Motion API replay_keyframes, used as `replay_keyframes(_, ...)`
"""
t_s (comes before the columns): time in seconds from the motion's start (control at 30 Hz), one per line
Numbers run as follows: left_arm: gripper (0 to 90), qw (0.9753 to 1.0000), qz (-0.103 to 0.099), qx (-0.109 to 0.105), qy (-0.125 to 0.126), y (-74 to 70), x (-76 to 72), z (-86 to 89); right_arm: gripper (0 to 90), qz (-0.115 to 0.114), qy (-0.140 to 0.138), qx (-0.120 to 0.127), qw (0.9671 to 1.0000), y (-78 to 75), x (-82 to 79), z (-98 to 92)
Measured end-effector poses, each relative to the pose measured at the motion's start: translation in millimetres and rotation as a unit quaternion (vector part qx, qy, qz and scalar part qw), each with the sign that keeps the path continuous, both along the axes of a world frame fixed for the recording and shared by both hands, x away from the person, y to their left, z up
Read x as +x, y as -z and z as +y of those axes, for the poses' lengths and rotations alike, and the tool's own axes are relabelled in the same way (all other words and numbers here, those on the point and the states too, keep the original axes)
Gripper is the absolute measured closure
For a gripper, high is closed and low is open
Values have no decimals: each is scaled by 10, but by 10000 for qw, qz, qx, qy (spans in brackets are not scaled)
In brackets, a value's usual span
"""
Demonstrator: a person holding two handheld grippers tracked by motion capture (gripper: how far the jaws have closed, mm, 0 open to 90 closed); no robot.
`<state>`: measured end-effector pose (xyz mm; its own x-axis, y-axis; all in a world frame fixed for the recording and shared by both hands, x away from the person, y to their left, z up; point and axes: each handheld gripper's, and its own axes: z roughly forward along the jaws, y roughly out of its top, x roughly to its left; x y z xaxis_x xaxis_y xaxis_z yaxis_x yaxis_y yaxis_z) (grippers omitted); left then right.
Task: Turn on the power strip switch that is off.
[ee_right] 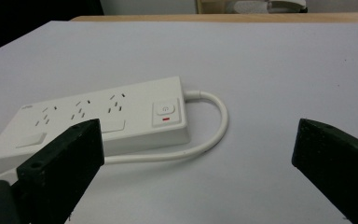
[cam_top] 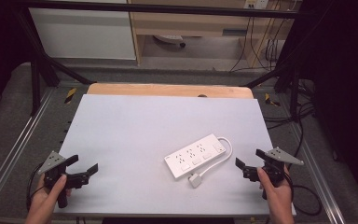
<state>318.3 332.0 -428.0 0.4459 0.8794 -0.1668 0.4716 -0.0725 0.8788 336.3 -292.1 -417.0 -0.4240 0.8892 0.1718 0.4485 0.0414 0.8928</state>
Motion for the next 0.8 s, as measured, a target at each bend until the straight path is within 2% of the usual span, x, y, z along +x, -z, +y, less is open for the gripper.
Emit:
replay_keyframes(0.17, 59, 10000, 12, -16, -1, 6, 3, 4, 24, -191, 62, -37, 9998, -86, 3, 11)
replay_keyframes(0.53, 58, 10000, 23, 21, 54, 15, 1, -8, 25, -307, -158, 4, 9994, -230, 39, 130)
replay_keyframes(0.8, 59, 9999, 1, 58, 92, 18, -2, -11, 25, -407, -103, 41, 9991, -286, 94, 205)
